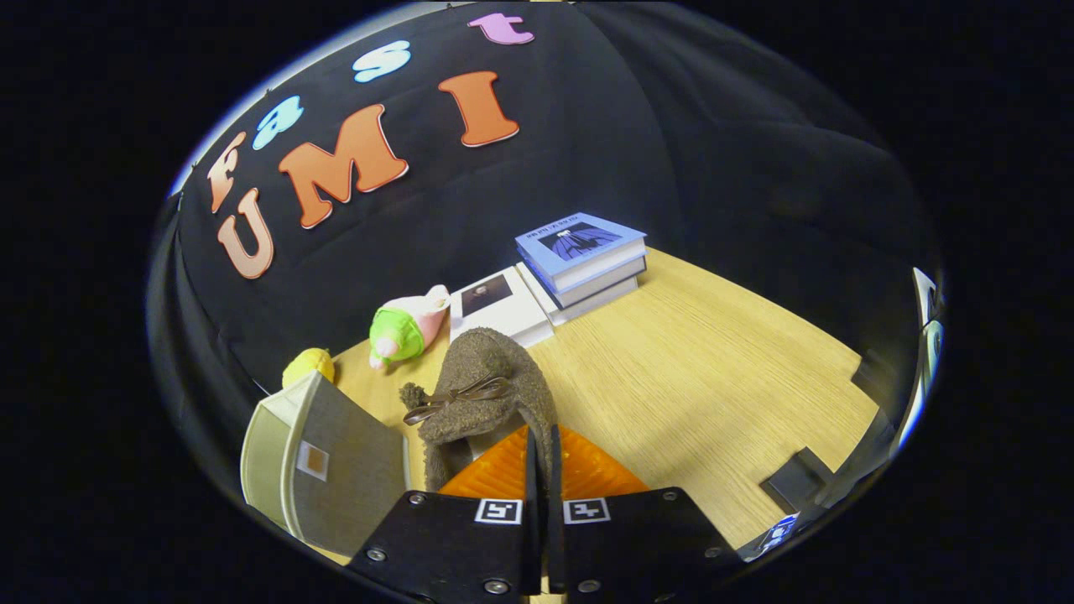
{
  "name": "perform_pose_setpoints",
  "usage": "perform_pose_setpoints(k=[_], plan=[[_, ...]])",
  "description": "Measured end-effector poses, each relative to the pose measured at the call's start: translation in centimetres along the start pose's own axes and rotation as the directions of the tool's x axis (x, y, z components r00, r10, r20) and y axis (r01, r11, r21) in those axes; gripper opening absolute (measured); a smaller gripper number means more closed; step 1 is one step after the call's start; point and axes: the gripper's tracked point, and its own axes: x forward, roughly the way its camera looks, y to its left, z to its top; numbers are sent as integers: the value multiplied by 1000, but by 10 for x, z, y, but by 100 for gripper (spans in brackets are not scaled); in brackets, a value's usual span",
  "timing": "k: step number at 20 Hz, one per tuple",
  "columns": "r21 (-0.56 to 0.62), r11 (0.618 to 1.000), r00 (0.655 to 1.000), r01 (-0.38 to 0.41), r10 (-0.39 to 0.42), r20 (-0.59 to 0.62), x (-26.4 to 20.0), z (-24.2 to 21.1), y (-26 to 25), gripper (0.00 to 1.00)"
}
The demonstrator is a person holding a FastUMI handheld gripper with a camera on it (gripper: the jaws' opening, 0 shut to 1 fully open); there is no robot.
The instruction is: Open the storage box then place both shoes into the box .Put the left shoe in first, then the right shoe, with the right side of both shoes facing outward in a uniform manner.
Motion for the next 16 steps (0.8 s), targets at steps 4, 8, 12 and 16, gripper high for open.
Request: perform_pose_setpoints(k=[4, 8, 12, 16], plan=[[-25, 998, 997, -62, 64, 52, -19, 25, 50, 4], [-31, 988, 985, -149, 151, 81, -42, 41, 105, 3], [-30, 978, 973, -207, 209, 94, -58, 49, 146, 4], [-31, 964, 961, -265, 266, 76, -72, 41, 184, 4]])
